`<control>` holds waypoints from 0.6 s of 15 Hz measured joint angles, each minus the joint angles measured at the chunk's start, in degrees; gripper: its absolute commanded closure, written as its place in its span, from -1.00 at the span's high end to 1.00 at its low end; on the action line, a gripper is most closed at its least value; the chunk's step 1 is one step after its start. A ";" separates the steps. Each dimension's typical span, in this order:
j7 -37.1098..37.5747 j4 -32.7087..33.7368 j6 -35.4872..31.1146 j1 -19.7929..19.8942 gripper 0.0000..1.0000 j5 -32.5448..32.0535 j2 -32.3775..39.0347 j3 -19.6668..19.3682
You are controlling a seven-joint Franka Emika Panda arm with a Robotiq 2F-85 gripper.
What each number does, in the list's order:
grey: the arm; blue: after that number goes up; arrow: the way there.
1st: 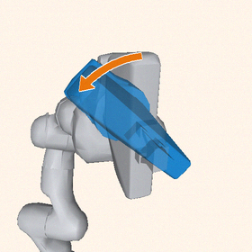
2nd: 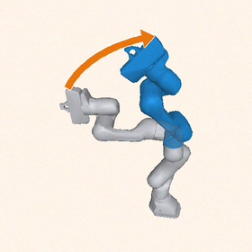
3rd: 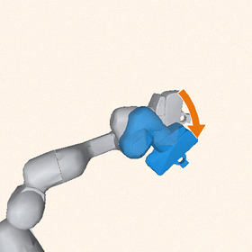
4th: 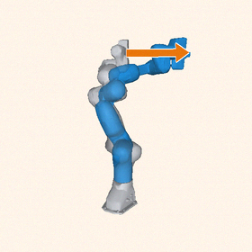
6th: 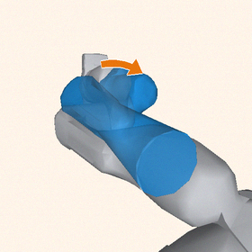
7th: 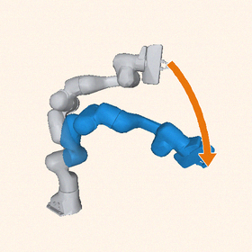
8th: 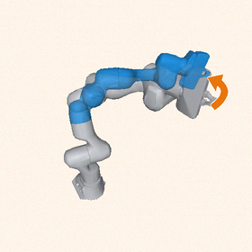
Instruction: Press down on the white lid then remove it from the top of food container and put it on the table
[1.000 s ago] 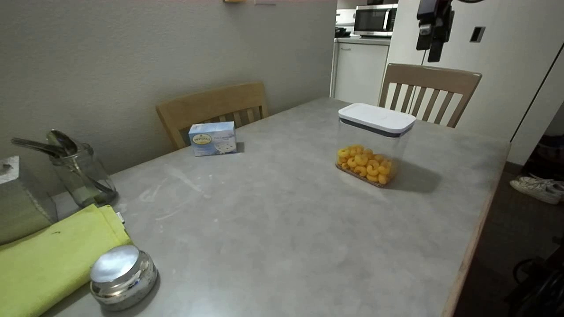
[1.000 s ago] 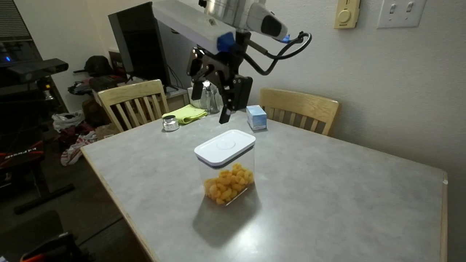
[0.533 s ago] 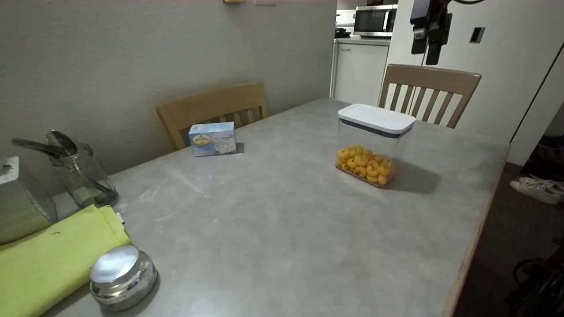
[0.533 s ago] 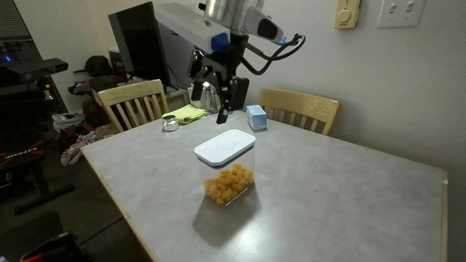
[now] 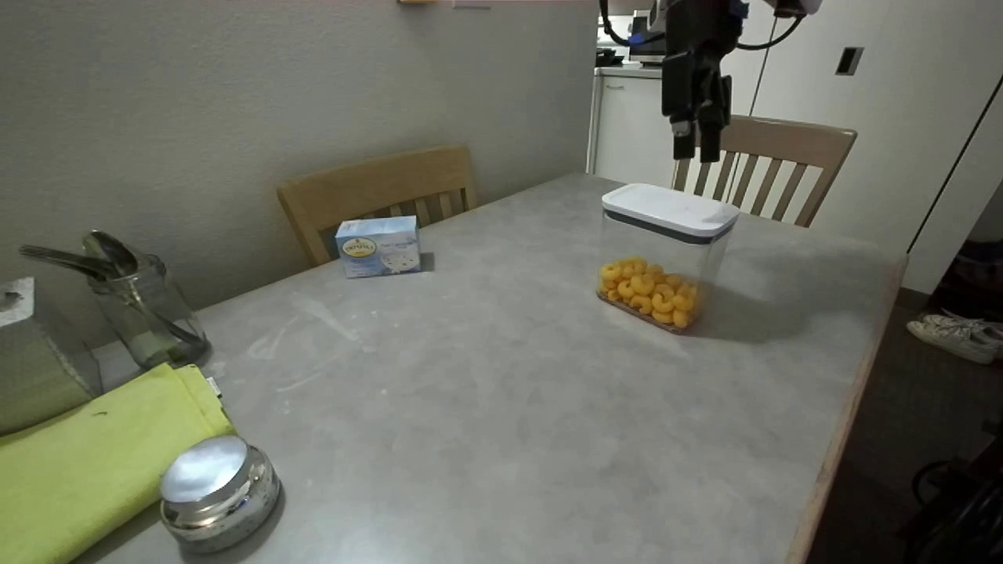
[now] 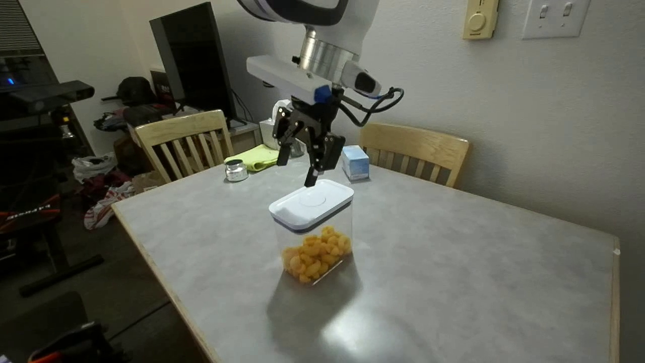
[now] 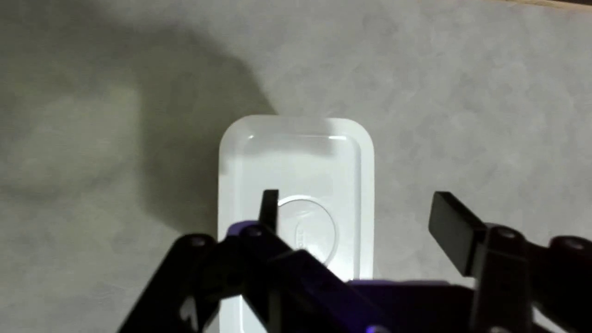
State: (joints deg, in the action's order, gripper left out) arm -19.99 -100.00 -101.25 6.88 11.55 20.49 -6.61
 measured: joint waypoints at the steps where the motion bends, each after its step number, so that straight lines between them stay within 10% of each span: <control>1: 0.00 1.27 0.06 0.01 -0.05 -1.06 1.36 0.24; 9: 0.00 8.30 0.22 0.32 -1.00 -4.64 7.10 0.77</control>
State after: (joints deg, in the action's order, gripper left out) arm -19.99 -91.69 -101.03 7.19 6.91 27.59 -5.85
